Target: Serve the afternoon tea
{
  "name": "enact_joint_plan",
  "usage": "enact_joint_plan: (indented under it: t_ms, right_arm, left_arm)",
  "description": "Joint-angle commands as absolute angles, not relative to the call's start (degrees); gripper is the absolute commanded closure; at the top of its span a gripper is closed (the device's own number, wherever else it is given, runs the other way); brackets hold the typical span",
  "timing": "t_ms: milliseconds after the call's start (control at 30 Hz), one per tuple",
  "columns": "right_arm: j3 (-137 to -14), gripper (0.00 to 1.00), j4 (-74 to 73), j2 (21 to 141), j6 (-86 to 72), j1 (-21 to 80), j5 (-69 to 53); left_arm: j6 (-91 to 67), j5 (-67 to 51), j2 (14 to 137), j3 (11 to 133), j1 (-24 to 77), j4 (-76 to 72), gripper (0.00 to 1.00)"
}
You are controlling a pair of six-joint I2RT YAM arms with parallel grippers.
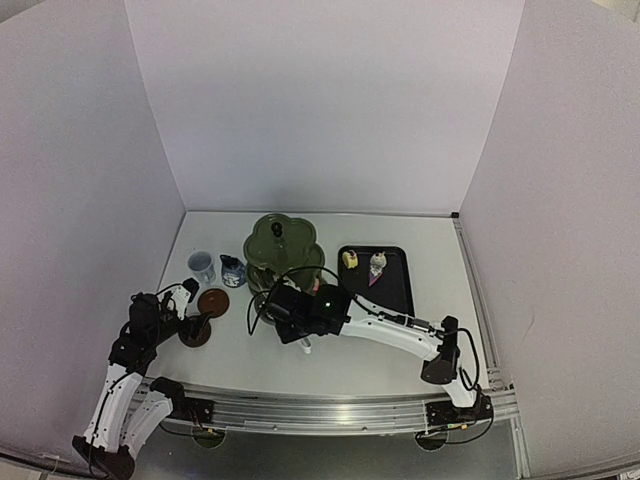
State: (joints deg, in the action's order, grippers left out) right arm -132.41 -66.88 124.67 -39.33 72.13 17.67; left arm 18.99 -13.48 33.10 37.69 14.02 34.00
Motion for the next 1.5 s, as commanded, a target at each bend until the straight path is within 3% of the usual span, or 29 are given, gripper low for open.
enact_joint_plan:
  t_ms: [0,267,600,867,1467]
  right_arm:
    - [-130.2,0.73,-65.8,117.1,-36.3,72.9,11.3]
    - [-119.8,0.73,-65.5,106.4,-34.8,73.8,4.8]
    - [-103.6,0.74,-66.4,90.5,-41.9,73.2,11.8]
    - [-94.4,0.73,-79.0,84.0,-54.3,67.5,21.0]
    - [-89.1,0.69,-63.6,101.0,-44.4,47.6,16.8]
  left_arm:
    - [18.6,-14.4,33.5,38.0,13.7,33.1,0.18]
    - [18.6,-14.5,33.9,37.9,13.7,33.2,0.18]
    - [18.6,-14.6,34.6,38.1,13.6,33.3,0.18]
    - [18.7,-14.7,35.5,38.0,13.6,33.3,0.18]
    - [18.8,-14.6,35.7,37.9,13.4,33.1,0.18]
